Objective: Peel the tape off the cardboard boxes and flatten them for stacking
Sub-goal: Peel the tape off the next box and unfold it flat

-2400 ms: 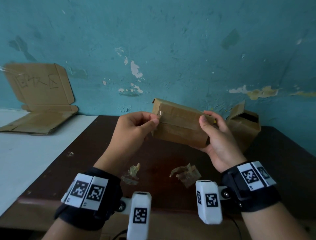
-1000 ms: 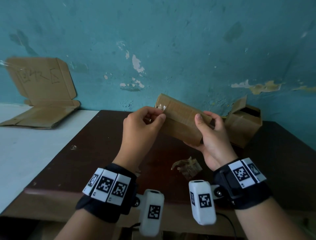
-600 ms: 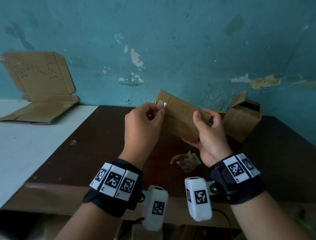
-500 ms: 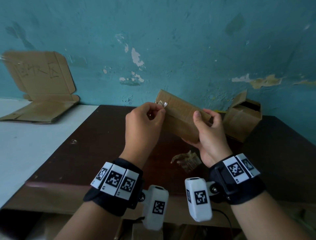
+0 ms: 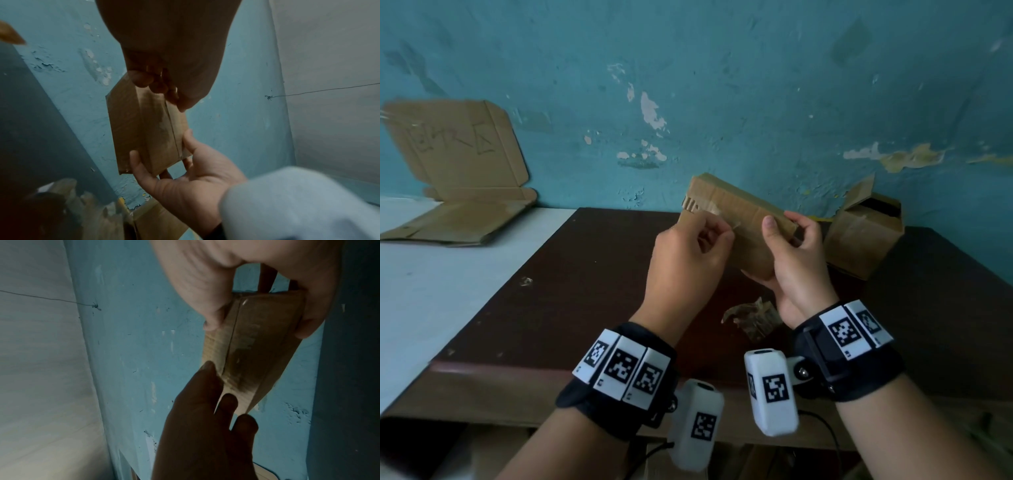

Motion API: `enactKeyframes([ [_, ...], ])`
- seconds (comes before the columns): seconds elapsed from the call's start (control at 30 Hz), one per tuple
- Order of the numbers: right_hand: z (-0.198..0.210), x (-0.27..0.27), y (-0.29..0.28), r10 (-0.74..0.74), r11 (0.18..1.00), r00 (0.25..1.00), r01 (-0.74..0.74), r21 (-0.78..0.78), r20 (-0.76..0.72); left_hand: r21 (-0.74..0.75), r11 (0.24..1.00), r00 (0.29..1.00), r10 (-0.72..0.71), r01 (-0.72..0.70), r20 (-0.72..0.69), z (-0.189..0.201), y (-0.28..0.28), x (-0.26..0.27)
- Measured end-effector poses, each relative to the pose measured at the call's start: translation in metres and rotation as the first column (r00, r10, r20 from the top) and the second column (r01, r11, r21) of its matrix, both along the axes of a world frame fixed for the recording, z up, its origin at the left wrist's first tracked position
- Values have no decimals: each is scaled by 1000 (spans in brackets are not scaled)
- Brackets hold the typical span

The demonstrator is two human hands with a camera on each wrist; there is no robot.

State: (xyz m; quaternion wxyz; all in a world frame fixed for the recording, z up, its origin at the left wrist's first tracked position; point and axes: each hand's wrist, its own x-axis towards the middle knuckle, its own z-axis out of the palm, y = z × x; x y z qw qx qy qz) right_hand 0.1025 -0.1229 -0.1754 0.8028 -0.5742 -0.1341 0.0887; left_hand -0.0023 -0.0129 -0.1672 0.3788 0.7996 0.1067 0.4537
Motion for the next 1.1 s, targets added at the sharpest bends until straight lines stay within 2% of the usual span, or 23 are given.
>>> enactKeyframes([
  [0.13,-2,6,-4,-18,1000,1000,18,7,-20,-82,994,997,69,-66,43,4,3,-1],
  [0.2,-3,5,-4,-10,1000,1000,10,2,-4,-135,987,996,90,-86,18,6,7,-2],
  [0.3,-6,1,-2,6,1000,1000,-5,-12,22,-108,988,993,106,-111,-53,7,11,-2],
  [0.47,-6,-6,4,5,999,998,-2,-47,70,-109,990,995,83,-88,-52,4,5,-1],
  [0.77,-12,-6,6,-17,1000,999,18,-19,48,-154,988,1000,21,-21,-8,-3,-5,4],
  [1.1,-8,-14,6,-11,999,999,13,-45,40,-203,979,995,-54,35,-86,-7,-8,8],
])
